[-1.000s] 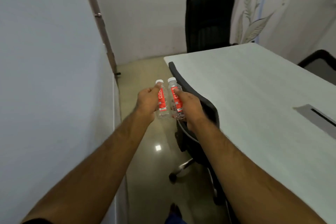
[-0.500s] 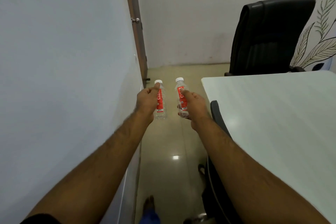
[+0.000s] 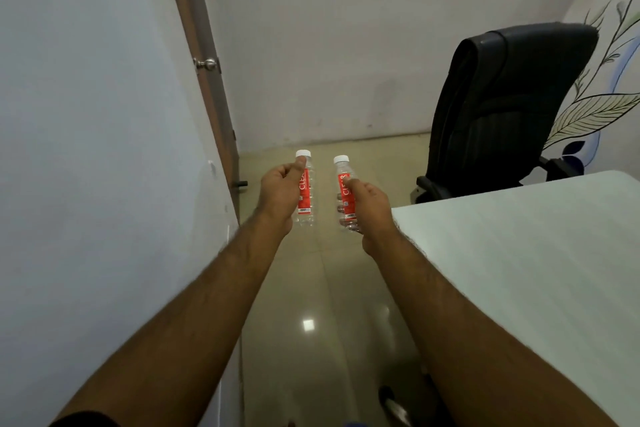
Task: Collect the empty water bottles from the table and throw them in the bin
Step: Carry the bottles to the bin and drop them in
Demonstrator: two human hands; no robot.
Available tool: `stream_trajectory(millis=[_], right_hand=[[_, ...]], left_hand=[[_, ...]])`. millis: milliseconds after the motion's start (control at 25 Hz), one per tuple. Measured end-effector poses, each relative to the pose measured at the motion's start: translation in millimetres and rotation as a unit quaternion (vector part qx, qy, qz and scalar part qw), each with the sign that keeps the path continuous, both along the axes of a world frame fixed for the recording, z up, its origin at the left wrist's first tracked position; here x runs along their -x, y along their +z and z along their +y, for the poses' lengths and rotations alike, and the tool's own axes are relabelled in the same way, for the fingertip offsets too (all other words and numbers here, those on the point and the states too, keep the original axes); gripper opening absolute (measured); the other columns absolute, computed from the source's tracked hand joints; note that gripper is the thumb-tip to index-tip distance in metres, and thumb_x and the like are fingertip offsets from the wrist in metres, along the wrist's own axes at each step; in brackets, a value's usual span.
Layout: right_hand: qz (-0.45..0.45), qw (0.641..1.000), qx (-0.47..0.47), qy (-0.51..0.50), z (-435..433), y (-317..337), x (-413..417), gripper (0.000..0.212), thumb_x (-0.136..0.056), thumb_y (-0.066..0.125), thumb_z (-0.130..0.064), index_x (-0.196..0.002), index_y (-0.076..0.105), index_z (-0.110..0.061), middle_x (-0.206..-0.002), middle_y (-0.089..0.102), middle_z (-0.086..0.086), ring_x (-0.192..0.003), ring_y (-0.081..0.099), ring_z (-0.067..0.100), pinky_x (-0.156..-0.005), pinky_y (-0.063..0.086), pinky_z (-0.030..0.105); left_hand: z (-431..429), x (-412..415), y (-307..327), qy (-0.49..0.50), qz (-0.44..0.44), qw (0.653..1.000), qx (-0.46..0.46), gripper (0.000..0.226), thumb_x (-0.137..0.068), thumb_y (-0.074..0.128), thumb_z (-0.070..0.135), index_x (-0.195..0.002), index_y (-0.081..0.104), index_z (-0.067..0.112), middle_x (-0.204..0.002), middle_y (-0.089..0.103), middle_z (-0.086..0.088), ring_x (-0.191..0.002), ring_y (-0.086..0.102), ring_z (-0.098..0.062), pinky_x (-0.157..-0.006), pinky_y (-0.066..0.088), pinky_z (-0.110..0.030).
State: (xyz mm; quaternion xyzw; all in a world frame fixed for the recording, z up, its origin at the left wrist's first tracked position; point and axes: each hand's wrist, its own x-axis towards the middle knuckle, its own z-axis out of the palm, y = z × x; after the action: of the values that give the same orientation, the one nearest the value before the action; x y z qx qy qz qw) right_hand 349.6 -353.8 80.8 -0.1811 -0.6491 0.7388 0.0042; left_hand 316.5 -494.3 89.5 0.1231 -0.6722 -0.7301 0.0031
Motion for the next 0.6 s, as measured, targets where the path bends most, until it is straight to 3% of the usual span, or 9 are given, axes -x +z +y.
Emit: stream_trajectory(millis=[120, 320, 600], right_hand=[[0.001, 1.0, 0.006, -0.01, 4.3, -7.5, 86.5, 0.034, -0.093, 0.059, -0.031, -0.108, 0.065, -0.001, -0.09, 0.066, 0.015, -0.071, 0.06, 0.022, -0.053, 0.05, 0.027], [-0.002, 0.999, 0.023, -0.022, 19.4, -35.2, 237.8, 0.029, -0.094, 0.059, -0.029, -0.108, 0.065, -0.005, -0.088, 0.067, 0.013, -0.072, 0.062, 0.023, -0.053, 0.052, 0.027], [-0.022, 0.998, 0.033, -0.049, 88.6, -42.9, 468.8, 0.016, -0.092, 0.062, -0.03, -0.088, 0.063, -0.015, -0.08, 0.065, 0.01, -0.059, 0.059, 0.019, -0.049, 0.048, 0.024]], left_hand=[[0.3, 82.1, 1.0, -0.018, 0.002, 1.0, 0.006, 0.025, -0.094, 0.059, 0.042, -0.102, 0.066, 0.019, -0.09, 0.068, -0.001, -0.081, 0.067, -0.017, -0.06, 0.052, -0.024], [13.3, 231.9, -18.1, -0.047, 0.02, 0.999, 0.013, 0.029, -0.092, 0.066, 0.034, -0.107, 0.07, 0.009, -0.09, 0.072, -0.003, -0.079, 0.071, -0.017, -0.056, 0.058, -0.022], [80.5, 464.0, -23.7, -0.093, -0.009, 0.996, 0.01, 0.025, -0.09, 0.07, 0.023, -0.108, 0.068, 0.007, -0.093, 0.07, -0.008, -0.078, 0.066, -0.02, -0.062, 0.058, -0.026]])
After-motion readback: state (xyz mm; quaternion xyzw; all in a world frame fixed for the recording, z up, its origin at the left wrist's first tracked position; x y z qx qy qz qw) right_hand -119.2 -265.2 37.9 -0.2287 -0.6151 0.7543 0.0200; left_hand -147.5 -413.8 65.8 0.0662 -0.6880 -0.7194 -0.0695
